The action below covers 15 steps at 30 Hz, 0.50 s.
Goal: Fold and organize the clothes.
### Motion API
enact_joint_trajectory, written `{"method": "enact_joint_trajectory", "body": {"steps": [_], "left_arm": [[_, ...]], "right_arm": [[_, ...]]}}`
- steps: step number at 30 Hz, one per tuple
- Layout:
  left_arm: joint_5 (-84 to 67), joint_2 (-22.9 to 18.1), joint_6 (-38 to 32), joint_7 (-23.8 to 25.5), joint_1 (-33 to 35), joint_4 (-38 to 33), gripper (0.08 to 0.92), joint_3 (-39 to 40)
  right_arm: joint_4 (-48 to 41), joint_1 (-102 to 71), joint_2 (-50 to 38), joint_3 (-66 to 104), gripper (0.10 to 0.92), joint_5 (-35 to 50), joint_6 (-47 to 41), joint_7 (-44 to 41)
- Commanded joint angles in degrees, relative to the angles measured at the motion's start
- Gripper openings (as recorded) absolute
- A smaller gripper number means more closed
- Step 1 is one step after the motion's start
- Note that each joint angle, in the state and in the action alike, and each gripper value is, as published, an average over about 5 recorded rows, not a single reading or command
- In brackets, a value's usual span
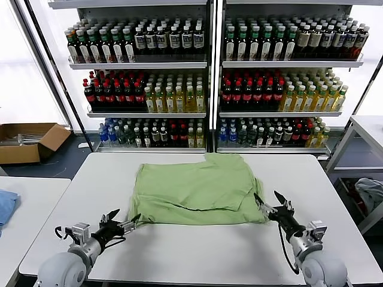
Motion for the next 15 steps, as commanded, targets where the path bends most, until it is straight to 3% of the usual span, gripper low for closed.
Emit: {"method": "enact_joint_trajectory", "body": {"steps": [1,8,15], "left_arm": [[-0.9,-2.3,-0.3,-1.1,2.2,1.7,0.822,1.1],[-4.3,-2.7,-1.0,-0.8,1.6,2.7,0.782,1.5],[-5.5,-2.4,-1.3,-0.7,2.1,3.2,0.585,1.3]], "right_arm": [[1.8,-7.2,1.6,0.2,0.816,-6.8,-0.5,1.0],[-0.4,-4.7,2.6,-1.8,0.663,-6.7,-0.6,1.0],[-1.5,-3.4,2.4,-1.9,0.464,-4.8,-0.8,2.1]]}}
